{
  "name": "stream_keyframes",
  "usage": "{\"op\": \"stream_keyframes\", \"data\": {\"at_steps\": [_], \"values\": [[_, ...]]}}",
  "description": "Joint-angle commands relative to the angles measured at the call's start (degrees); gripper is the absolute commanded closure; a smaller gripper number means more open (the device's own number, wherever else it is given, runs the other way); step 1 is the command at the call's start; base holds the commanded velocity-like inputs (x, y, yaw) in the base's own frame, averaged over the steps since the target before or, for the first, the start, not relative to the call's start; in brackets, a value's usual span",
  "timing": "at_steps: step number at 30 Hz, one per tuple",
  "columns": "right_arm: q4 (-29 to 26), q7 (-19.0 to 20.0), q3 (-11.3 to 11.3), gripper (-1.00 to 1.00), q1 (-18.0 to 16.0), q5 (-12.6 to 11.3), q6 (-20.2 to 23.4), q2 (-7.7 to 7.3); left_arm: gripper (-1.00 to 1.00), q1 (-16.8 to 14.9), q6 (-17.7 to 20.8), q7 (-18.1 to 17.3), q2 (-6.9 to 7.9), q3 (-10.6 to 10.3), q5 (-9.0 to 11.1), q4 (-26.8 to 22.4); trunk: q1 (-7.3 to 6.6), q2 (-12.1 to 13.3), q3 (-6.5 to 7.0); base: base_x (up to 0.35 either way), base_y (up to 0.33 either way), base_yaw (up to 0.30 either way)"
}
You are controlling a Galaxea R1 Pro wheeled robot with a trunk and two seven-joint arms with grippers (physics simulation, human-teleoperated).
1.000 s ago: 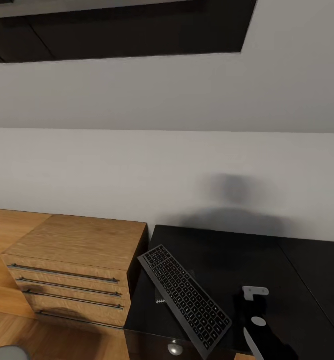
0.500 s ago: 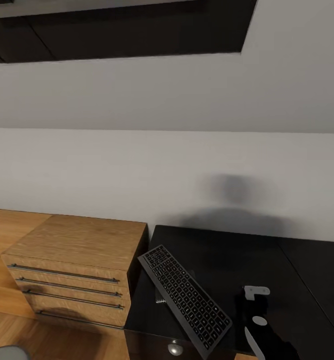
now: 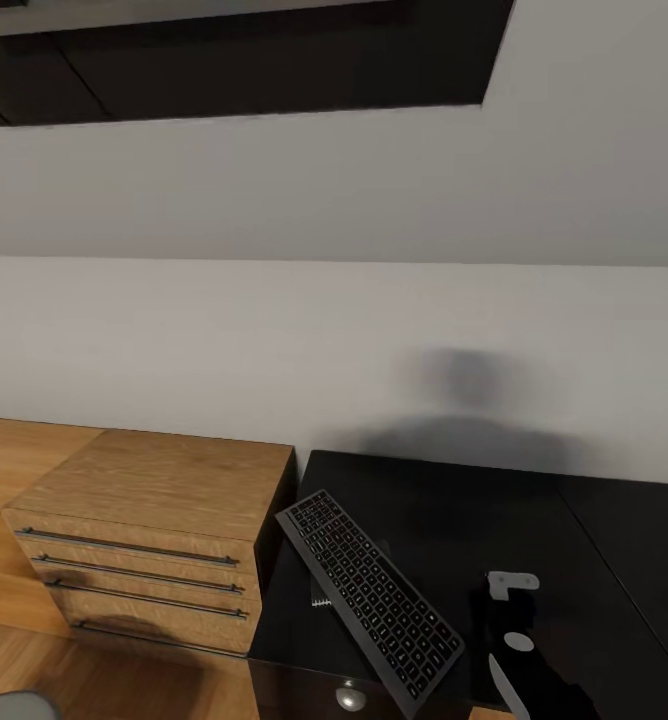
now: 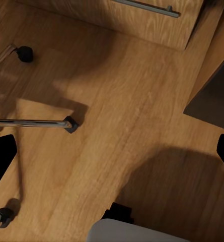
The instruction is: In the bedroom, organize the workspace by keeping the computer under the desk, ensuring the monitor is on the desk, placing the keyboard on the desk next to the monitor, placing the mouse on the desk next to the keyboard, moving the folder from the swivel chair onto the desk next to the mouse, stacking the notebook on top of the folder with the pen on top of the notebook, and positioning the swivel chair next to the desk.
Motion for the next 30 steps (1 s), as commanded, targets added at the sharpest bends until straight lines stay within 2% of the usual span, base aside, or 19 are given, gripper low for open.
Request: {"op": "stream_keyframes", "data": {"at_steps": [1,15,16,30], "values": [[0.0,0.1,-0.2,1.00,0.0,0.3,-0.2,0.02,-1.00,0.0,-0.2,0.2,0.01,-0.5,0.5,0.0,0.00,0.0,-0.07,0.000,0.000,0.000],[0.0,0.0,-0.2,1.00,0.0,0.4,-0.4,0.03,-1.00,0.0,-0.2,0.2,0.01,-0.5,0.5,0.0,0.00,0.0,-0.07,0.000,0.000,0.000],[0.0,0.0,-0.2,-1.00,0.0,0.4,-0.7,0.03,-1.00,0.0,-0.2,0.2,0.01,-0.5,0.5,0.0,0.00,0.0,-0.07,0.000,0.000,0.000],[0.0,-0.1,0.0,-1.00,0.0,0.5,-1.3,0.03,-1.00,0.0,-0.2,0.2,0.01,-0.5,0.5,0.0,0.00,0.0,-0.07,0.000,0.000,0.000]]}}
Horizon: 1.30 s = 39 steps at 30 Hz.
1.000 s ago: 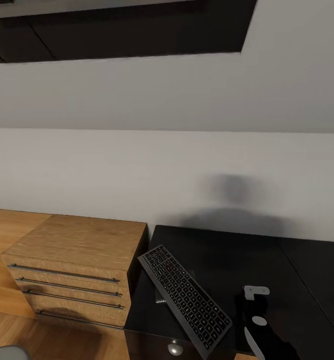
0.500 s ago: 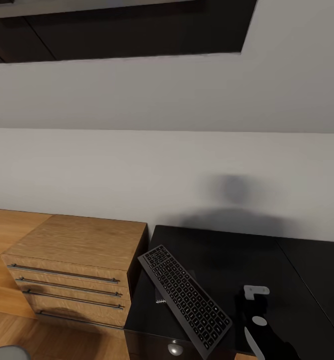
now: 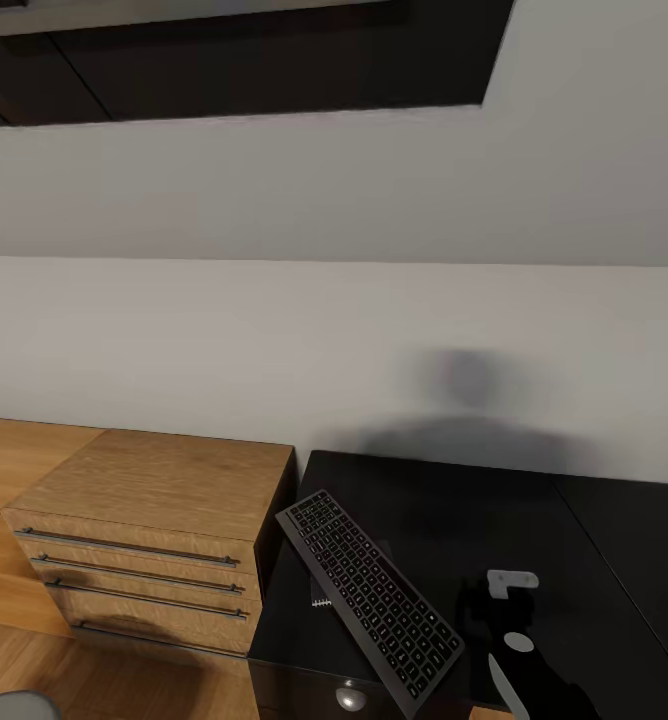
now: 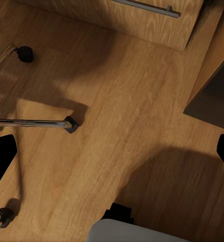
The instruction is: In the bedroom, organize the workspace by keeping the computer under the desk, ensuring the monitor is on the desk, placing the keyboard on the desk next to the monitor, placing the mouse on the desk next to the keyboard, moving the folder from the swivel chair onto the desk next to the mouse, stacking the notebook on top of the folder with the pen on top of the notebook, and positioning the swivel chair next to the desk.
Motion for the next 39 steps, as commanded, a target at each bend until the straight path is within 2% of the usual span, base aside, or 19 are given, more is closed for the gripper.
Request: {"op": "stream_keyframes", "data": {"at_steps": [1,20,28,39], "values": [[0.0,-0.1,-0.1,-1.00,0.0,0.3,-0.1,0.02,-1.00,-0.1,-0.2,0.2,0.01,-0.5,0.5,0.0,0.00,0.0,-0.07,0.000,0.000,0.000],[-0.7,-0.1,0.0,-1.00,0.0,0.3,-0.2,0.10,-1.00,0.0,-0.2,0.2,0.01,-0.5,0.5,0.0,0.00,0.0,-0.07,0.000,0.000,0.000],[-6.1,-0.1,0.0,-1.00,0.1,0.1,0.6,0.07,-1.00,0.0,-0.2,0.2,0.01,-0.5,0.5,0.0,0.00,0.0,-0.07,0.000,0.000,0.000],[-11.4,0.0,0.0,-1.00,0.4,-0.1,4.5,0.66,-1.00,0.0,-0.1,0.2,-0.02,-0.5,0.5,0.0,0.00,0.0,-0.07,0.000,0.000,0.000]]}}
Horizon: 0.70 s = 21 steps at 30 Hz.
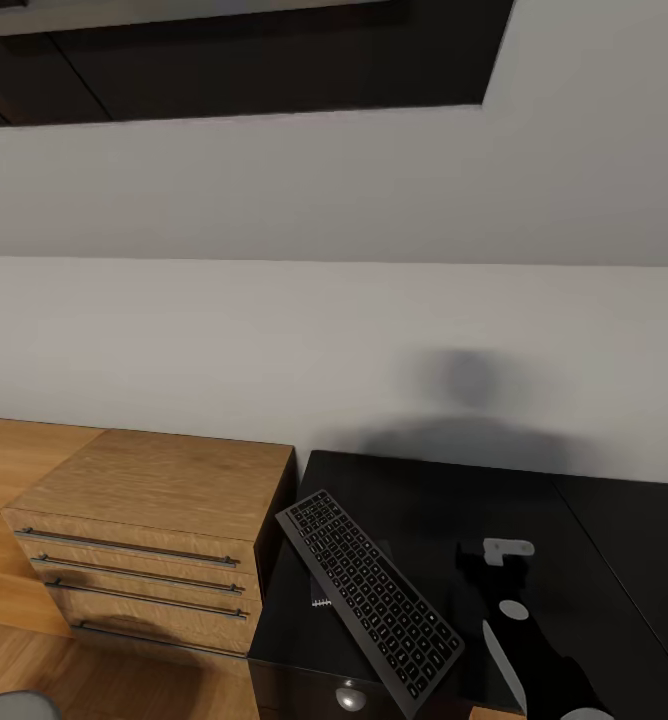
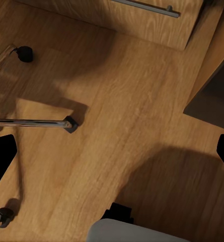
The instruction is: In the bedroom, organize the workspace by keeping the computer under the desk, ensuring the monitor is on the desk, placing the keyboard on the desk next to the monitor, placing the mouse on the desk next to the keyboard, moving the folder from the swivel chair onto the desk next to the mouse, stacking the notebook on top of the folder with the pen on top of the notebook, and positioning the swivel chair next to the desk.
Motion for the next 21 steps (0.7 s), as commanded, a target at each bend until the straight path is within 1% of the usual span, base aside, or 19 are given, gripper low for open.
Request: {"op": "stream_keyframes", "data": {"at_steps": [1,4,7,10,15,18,19,21], "values": [[-0.3,-0.1,0.0,-1.00,0.0,0.3,0.0,0.11,-1.00,0.0,-0.2,0.2,0.01,-0.5,0.5,0.0,0.00,0.0,-0.07,0.000,0.000,0.000],[-0.9,0.5,0.0,-1.00,0.0,0.2,0.4,0.35,-1.00,0.0,-0.2,0.2,0.03,-0.5,0.5,0.0,0.00,0.0,-0.07,0.000,0.000,0.000],[-1.3,2.7,0.0,-1.00,0.1,0.2,1.0,0.43,-1.00,0.0,-0.2,0.2,0.02,-0.5,0.5,0.0,0.00,0.0,-0.07,0.000,0.000,0.000],[-1.5,6.7,-0.1,-1.00,0.1,0.2,2.1,0.40,-1.00,0.0,-0.2,0.2,-0.02,-0.5,0.5,0.0,0.00,0.0,-0.07,0.000,0.000,0.000],[-2.0,14.9,-0.2,-1.00,0.1,0.3,5.1,0.26,-1.00,0.0,-0.1,0.2,0.00,-0.5,0.5,0.0,0.00,0.0,-0.07,0.000,0.000,0.000],[-2.4,19.1,-0.2,-1.00,0.1,0.4,6.6,0.21,-1.00,0.0,-0.1,0.2,0.02,-0.5,0.5,0.0,0.00,0.0,-0.07,0.000,0.000,0.000],[-2.5,21.2,-0.3,-1.00,0.1,0.4,7.1,0.19,-1.00,0.0,-0.1,0.2,0.03,-0.5,0.5,0.0,0.00,0.0,-0.07,0.000,0.000,0.000],[-2.6,22.6,-0.3,-1.00,0.1,0.4,7.5,0.18,-1.00,0.0,-0.1,0.2,0.03,-0.5,0.5,0.0,0.00,0.0,-0.07,0.000,0.000,0.000]]}}
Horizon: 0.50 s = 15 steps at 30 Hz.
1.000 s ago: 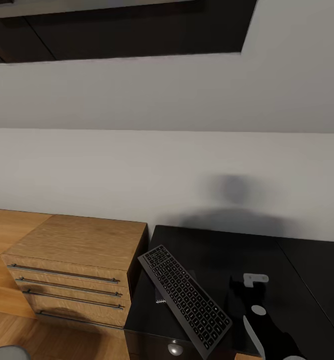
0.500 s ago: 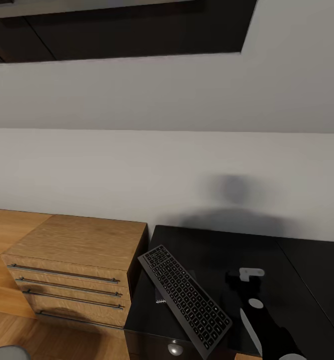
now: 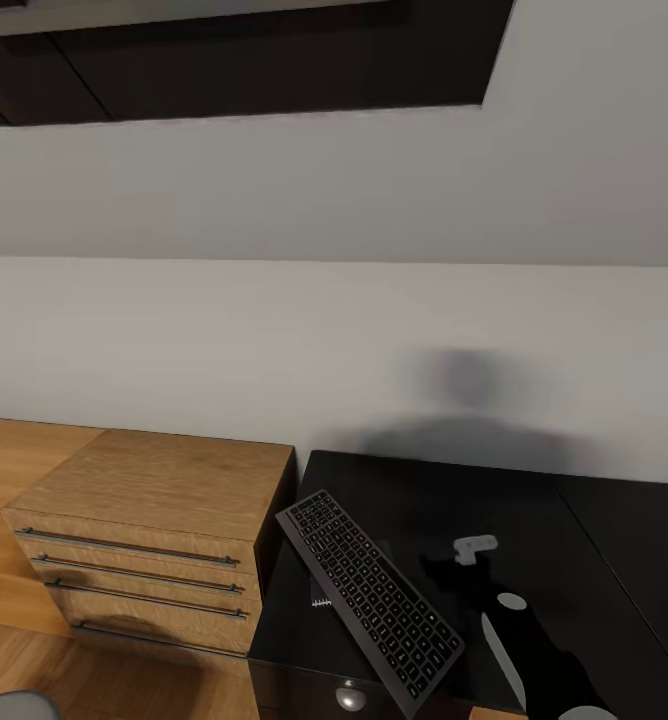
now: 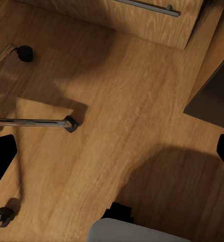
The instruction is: In the bedroom, organize the workspace by keeping the computer under the desk, ensuring the monitor is on the desk, placing the keyboard on the desk next to the monitor, placing the mouse on the desk next to the keyboard, moving the folder from the swivel chair onto the desk next to the mouse, stacking the notebook on top of the folder with the pen on top of the notebook, and positioning the swivel chair next to the desk.
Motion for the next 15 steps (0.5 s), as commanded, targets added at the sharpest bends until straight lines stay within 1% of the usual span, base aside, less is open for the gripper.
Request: {"op": "stream_keyframes", "data": {"at_steps": [1,12,15], "values": [[-0.2,1.8,-0.1,-1.00,0.0,0.3,0.6,-0.01,-1.00,-0.1,-0.2,0.2,0.01,-0.5,0.5,0.0,0.00,0.0,-0.07,0.000,0.000,0.000],[0.0,7.0,-0.1,-1.00,0.0,0.6,0.8,-0.01,-1.00,0.0,-0.2,0.2,0.02,-0.5,0.5,0.0,0.00,0.0,-0.07,0.000,0.000,0.000],[0.1,7.5,-0.1,-1.00,0.0,0.6,0.8,-0.01,-1.00,0.0,-0.2,0.2,0.02,-0.5,0.5,0.1,0.00,0.0,-0.07,0.000,0.000,0.000]]}}
